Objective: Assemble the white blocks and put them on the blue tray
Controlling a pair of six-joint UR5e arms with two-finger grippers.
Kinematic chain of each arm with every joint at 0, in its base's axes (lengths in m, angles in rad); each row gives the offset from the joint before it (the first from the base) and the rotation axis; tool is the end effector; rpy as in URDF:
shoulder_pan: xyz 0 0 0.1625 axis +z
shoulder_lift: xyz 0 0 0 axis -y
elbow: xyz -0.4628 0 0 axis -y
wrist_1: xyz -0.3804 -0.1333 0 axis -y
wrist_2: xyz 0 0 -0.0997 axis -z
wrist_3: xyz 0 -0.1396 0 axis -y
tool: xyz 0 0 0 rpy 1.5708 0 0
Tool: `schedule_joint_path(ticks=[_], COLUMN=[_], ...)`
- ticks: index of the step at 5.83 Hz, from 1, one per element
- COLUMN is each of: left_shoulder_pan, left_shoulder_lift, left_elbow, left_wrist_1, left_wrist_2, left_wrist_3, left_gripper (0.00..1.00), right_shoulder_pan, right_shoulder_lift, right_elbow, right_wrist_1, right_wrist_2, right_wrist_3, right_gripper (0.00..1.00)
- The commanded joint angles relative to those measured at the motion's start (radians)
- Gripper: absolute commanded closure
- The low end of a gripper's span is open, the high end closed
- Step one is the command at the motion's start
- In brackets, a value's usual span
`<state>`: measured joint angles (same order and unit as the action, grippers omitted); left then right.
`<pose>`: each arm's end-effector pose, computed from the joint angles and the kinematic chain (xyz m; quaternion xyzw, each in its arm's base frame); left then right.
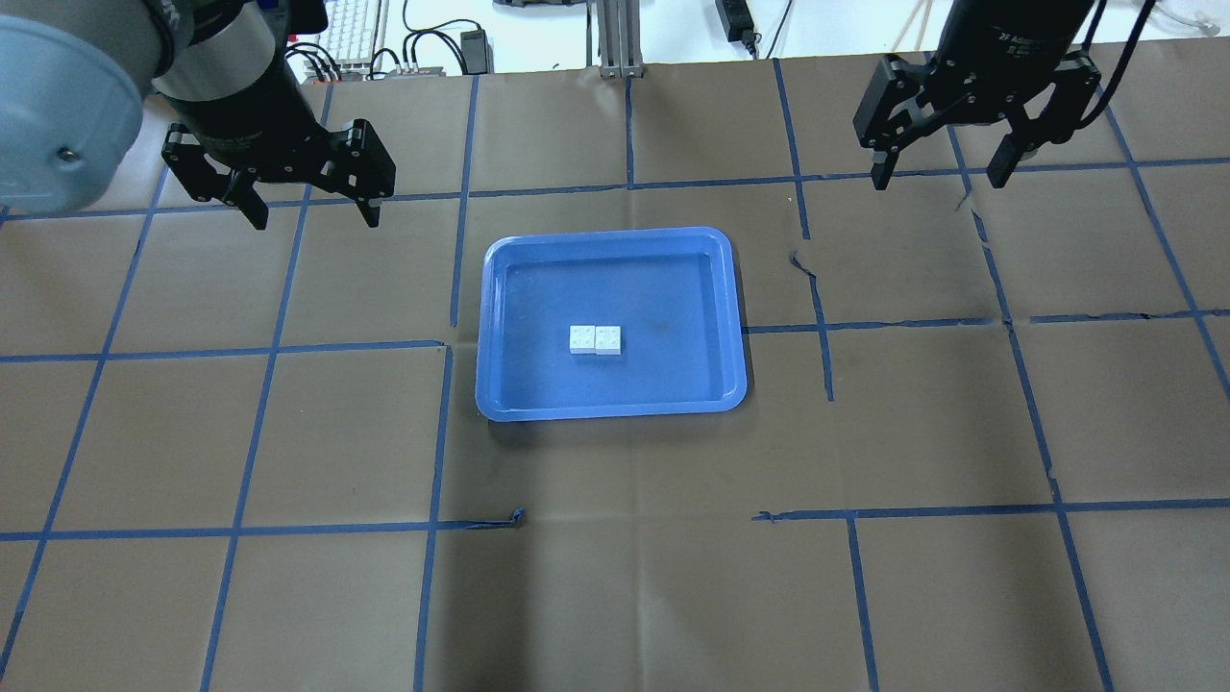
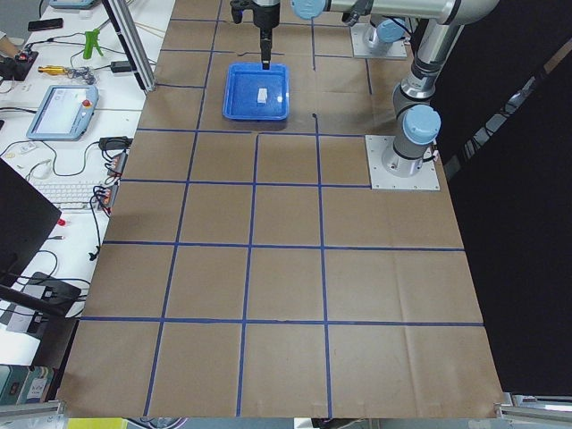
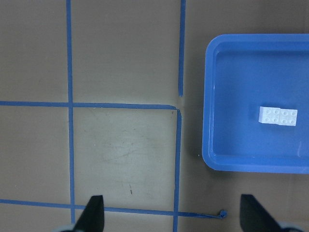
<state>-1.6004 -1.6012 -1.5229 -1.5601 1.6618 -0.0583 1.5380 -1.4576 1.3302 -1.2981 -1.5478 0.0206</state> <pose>-0.1353 -0.4942 0.4956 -0.0150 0.9988 -0.0161 0.0448 0.1198 -0.5122 0.5181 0.0275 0.9969 0.0725 0.0119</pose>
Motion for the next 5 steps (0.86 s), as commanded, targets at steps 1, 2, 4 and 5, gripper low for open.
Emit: schedule_joint_path(ticks=[1,2,4,5], left_shoulder_pan=[0.0,0.0,0.0,0.0], left_shoulder_lift=[0.001,0.001,0.001,0.0], left_elbow=[0.003,0.003,0.003,0.003], left_wrist_1=[-0.001,-0.001,0.0,0.0], left_wrist_2=[0.0,0.0,0.0,0.0], left_wrist_3=[0.0,0.0,0.0,0.0], left_gripper=[0.01,0.01,0.01,0.01], right_shoulder_pan=[0.014,0.016,0.016,0.016], right_shoulder_lift=[-0.015,-0.015,-0.013,-0.013], right_elbow=[0.035,0.053,0.055,0.055], right_wrist_1=[-0.001,-0.004,-0.004,-0.004], right_wrist_2=[0.005,0.006,0.009,0.008], right_wrist_3=[0.077,0.075,0.073,0.073], right_gripper=[0.0,0.0,0.0,0.0])
